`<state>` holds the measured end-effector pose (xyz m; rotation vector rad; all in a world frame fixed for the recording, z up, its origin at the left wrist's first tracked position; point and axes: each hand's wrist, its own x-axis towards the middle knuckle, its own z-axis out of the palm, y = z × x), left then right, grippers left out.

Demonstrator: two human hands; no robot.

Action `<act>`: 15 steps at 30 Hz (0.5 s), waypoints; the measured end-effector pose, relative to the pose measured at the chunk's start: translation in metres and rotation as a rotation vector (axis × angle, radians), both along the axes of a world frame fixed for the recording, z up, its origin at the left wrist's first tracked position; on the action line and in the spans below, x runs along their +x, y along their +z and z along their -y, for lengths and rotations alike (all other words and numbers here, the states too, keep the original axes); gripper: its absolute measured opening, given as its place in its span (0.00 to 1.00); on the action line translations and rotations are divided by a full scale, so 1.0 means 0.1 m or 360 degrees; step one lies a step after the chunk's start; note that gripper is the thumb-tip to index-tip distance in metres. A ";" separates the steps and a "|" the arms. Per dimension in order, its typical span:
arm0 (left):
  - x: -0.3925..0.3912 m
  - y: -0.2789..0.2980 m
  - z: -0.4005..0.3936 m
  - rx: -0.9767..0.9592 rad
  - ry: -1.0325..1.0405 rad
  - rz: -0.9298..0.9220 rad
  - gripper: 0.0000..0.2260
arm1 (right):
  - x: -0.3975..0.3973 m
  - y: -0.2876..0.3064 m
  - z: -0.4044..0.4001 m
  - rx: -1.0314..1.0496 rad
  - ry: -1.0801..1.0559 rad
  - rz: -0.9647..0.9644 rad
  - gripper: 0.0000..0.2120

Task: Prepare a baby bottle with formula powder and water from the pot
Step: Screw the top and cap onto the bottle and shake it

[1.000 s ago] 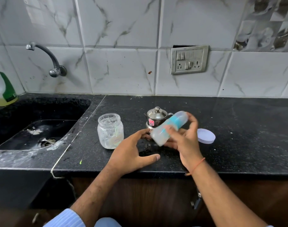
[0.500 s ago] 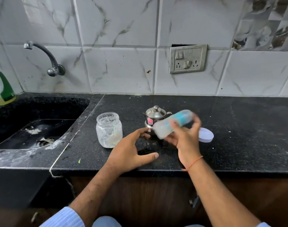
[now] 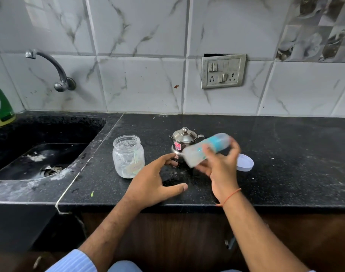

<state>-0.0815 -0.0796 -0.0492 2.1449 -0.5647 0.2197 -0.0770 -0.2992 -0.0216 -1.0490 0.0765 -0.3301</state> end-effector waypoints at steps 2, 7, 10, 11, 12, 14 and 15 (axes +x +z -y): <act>0.00 -0.02 0.01 0.0001 0.0003 0.0006 0.44 | 0.03 0.01 0.06 0.0255 -0.0077 0.0002 0.29; -0.01 0.00 0.01 0.0046 0.0009 0.0038 0.43 | -0.02 -0.01 -0.01 -0.0137 0.0082 0.0003 0.31; -0.04 0.01 0.02 0.0026 0.0023 0.0027 0.43 | 0.01 0.02 0.10 0.0253 -0.0038 0.0014 0.28; -0.05 0.01 0.02 0.0024 0.0033 0.0038 0.43 | -0.01 0.02 0.09 0.0083 0.0100 0.0006 0.29; -0.05 0.01 0.02 0.0029 0.0044 0.0056 0.43 | -0.05 0.00 0.05 -0.0112 0.0211 0.0003 0.30; -0.02 -0.01 0.01 0.0020 0.0051 0.0056 0.43 | -0.05 -0.01 0.01 -0.0132 0.0121 0.0007 0.32; 0.00 -0.03 0.02 0.0008 0.0047 0.0045 0.43 | -0.02 -0.01 0.03 0.0040 -0.0023 0.0015 0.31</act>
